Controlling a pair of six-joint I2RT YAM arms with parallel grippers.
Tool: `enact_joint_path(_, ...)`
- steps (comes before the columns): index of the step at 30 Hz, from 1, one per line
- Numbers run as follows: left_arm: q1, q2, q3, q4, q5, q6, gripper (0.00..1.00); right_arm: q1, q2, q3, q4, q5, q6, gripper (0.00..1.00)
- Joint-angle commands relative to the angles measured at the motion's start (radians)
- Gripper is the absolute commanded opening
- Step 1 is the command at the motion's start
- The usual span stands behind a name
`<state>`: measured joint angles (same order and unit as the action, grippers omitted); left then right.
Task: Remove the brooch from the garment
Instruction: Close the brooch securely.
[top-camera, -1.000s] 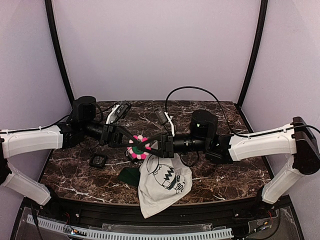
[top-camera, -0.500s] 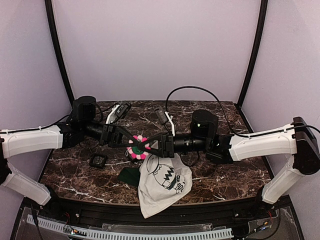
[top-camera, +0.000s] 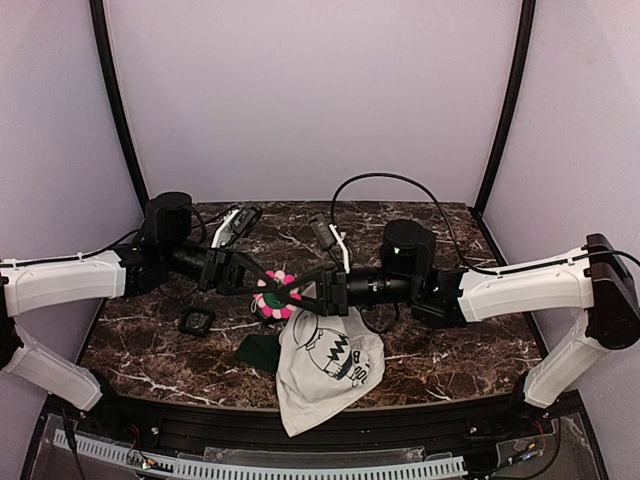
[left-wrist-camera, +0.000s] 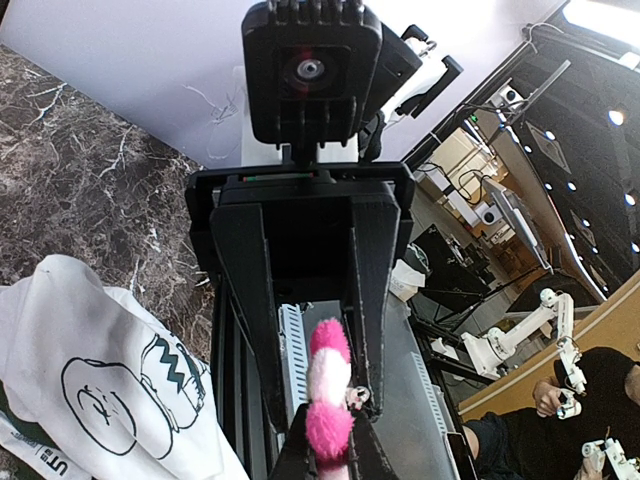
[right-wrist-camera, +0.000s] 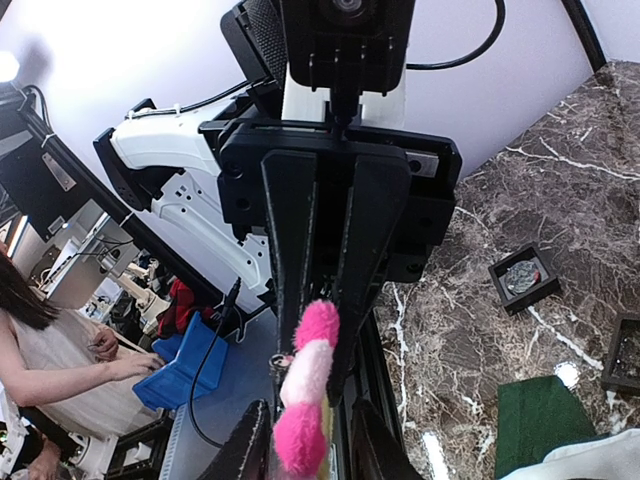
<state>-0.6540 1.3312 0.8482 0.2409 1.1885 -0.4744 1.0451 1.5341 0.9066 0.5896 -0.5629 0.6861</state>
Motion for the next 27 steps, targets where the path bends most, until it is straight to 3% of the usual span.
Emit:
enact_joint_path(1,-0.002,-0.007,0.015,-0.010,0.005,0.010,0.01,-0.005,-0.002,0.024,-0.019,0.032,-0.012,0.25)
enact_joint_path(14,-0.002,-0.010,0.015,-0.013,0.005,0.013,0.01,-0.020,0.002,0.034,-0.104,0.141,0.020,0.06)
enact_joint_path(27,-0.002,-0.012,0.017,-0.023,-0.001,0.021,0.01,-0.038,0.000,0.003,-0.060,0.123,0.048,0.05)
